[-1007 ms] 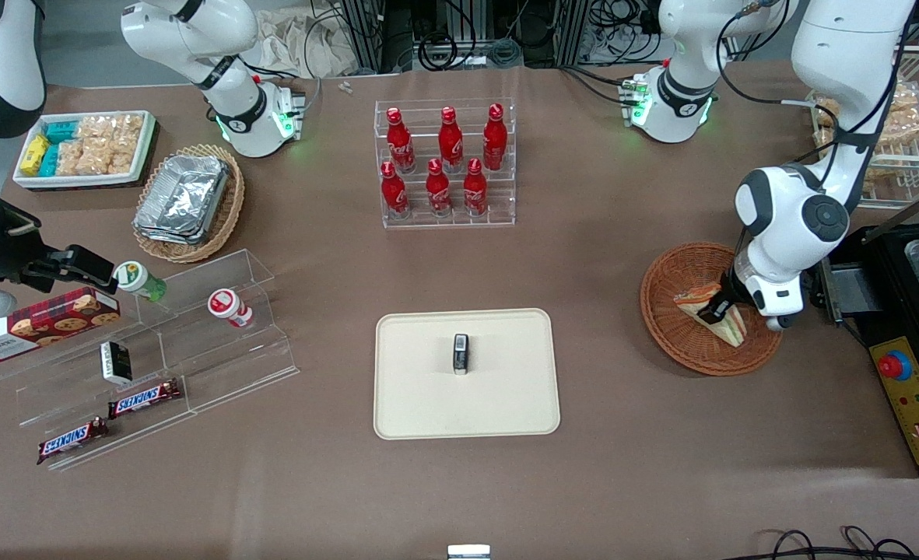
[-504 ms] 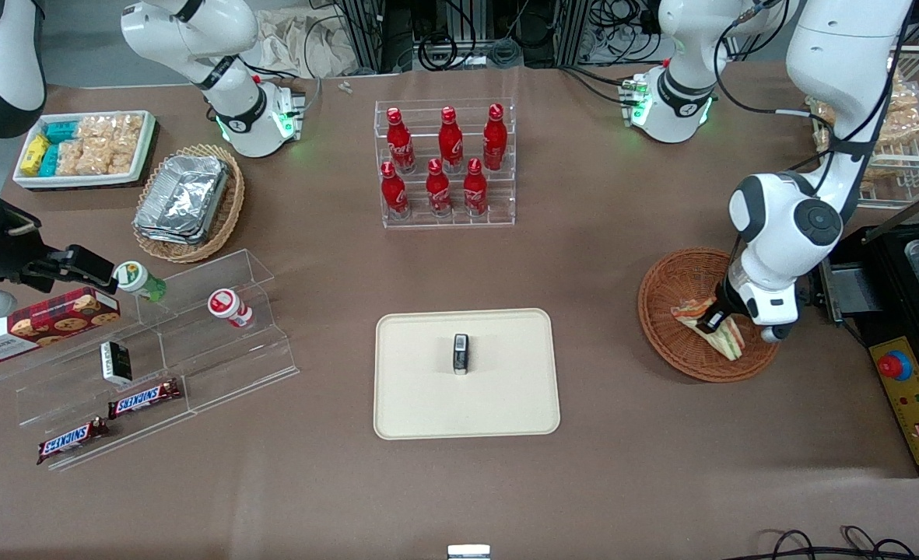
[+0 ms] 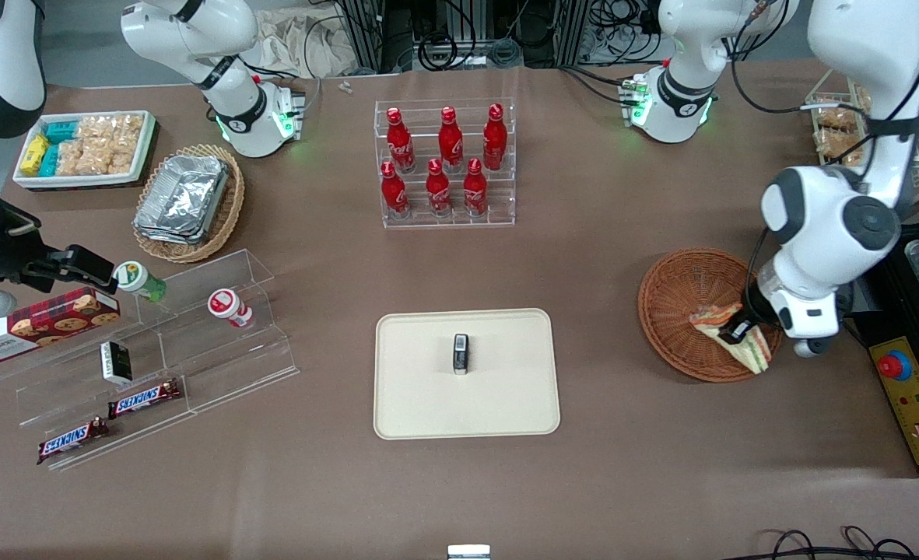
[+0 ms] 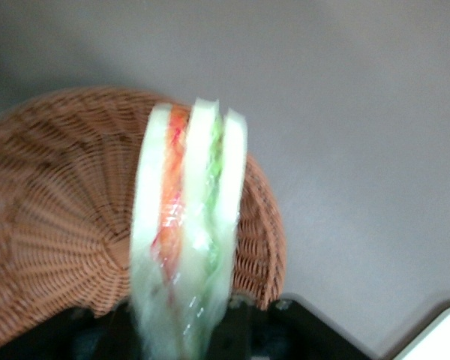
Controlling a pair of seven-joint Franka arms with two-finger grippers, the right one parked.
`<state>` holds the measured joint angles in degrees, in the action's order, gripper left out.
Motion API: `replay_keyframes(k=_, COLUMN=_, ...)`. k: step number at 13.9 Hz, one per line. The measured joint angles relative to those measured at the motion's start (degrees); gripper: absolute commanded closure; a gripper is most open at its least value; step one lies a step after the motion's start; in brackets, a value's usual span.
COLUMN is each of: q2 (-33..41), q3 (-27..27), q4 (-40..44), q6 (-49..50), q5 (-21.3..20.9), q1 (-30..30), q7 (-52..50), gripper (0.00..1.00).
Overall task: Place sandwich from basket to tray
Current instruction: 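Carry the sandwich with the left gripper over the white tray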
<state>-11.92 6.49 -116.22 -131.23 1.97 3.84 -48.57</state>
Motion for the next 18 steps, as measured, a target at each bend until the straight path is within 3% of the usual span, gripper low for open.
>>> replay_keyframes(k=3, q2=-0.1, q3=0.0, q4=16.8, q6=24.7, q5=-2.5, q1=0.0, q7=2.1, gripper=0.88)
replay_keyframes(k=6, q2=-0.1, q3=0.5, q4=25.9, q6=37.0, q5=-2.7, q1=-0.1, q7=9.4, gripper=0.86)
replay_keyframes(k=8, q2=-0.6, q3=2.5, q4=29.0, q6=37.5, q5=-2.7, q1=-0.2, q7=13.7, gripper=0.86)
replay_keyframes(k=10, q2=-2.2, q3=5.6, q4=32.8, q6=37.6, q5=-2.2, q1=-0.3, q7=16.7, gripper=0.91)
replay_keyframes(k=14, q2=-6.6, q3=12.4, q4=35.4, q6=34.1, q5=-1.6, q1=-1.3, q7=16.7, gripper=0.95)
replay_keyframes(k=18, q2=-13.3, q3=13.3, q4=35.8, q6=27.5, q5=-1.6, q1=-7.1, q7=14.0, gripper=0.95)
